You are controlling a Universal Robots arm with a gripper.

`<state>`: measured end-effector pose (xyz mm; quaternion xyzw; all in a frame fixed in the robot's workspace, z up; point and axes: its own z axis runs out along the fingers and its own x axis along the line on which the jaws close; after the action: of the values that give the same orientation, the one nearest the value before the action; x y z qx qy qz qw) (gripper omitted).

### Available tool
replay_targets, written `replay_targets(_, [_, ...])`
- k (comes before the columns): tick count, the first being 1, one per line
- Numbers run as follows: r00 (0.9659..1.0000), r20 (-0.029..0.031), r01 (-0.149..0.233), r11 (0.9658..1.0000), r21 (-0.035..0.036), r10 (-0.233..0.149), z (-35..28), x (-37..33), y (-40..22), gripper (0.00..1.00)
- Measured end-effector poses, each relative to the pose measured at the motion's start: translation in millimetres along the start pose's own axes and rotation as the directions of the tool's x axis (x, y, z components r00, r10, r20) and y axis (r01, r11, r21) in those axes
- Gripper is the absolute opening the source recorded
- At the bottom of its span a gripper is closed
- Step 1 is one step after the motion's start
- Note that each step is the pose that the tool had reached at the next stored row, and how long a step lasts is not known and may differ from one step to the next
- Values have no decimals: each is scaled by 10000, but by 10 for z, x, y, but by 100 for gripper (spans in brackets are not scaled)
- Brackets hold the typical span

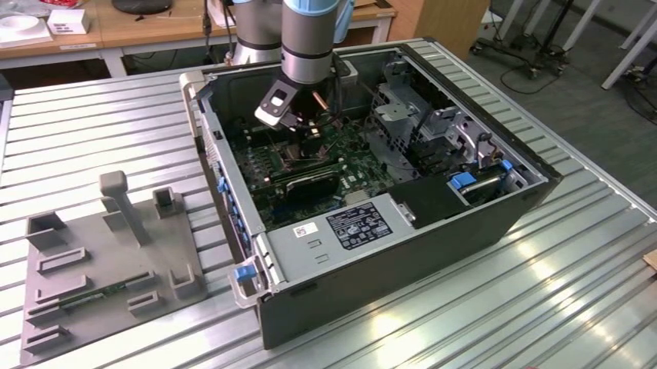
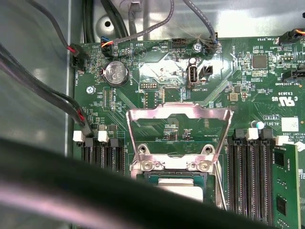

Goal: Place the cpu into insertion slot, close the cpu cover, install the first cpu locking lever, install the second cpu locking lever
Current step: 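Place the cpu into insertion slot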

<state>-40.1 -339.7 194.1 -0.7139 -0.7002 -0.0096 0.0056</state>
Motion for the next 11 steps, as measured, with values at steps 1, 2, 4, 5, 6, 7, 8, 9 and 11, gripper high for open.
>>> replay_targets(1, [10000, 0, -25, 10000, -1, 25, 1, 0, 0, 54])
replay_targets(2, [10000, 0, -41, 10000, -1, 41, 1, 0, 0, 54])
replay_targets(4, [10000, -1, -43, 10000, -2, 43, 1, 0, 0, 54])
replay_targets(5, [10000, -1, -44, 10000, -2, 44, 1, 0, 0, 54])
replay_targets(6, [10000, -1, -44, 10000, -2, 44, 1, 0, 0, 54])
replay_targets(7, [10000, -1, -45, 10000, -2, 45, 2, 0, 0, 54])
replay_targets(8, [10000, -1, -44, 10000, -2, 44, 4, 0, 0, 54])
replay_targets(9, [10000, 0, -45, 10000, -1, 45, 6, 0, 0, 54])
replay_targets(11, [10000, 2, -44, 10000, 0, 44, 7, 0, 0, 54])
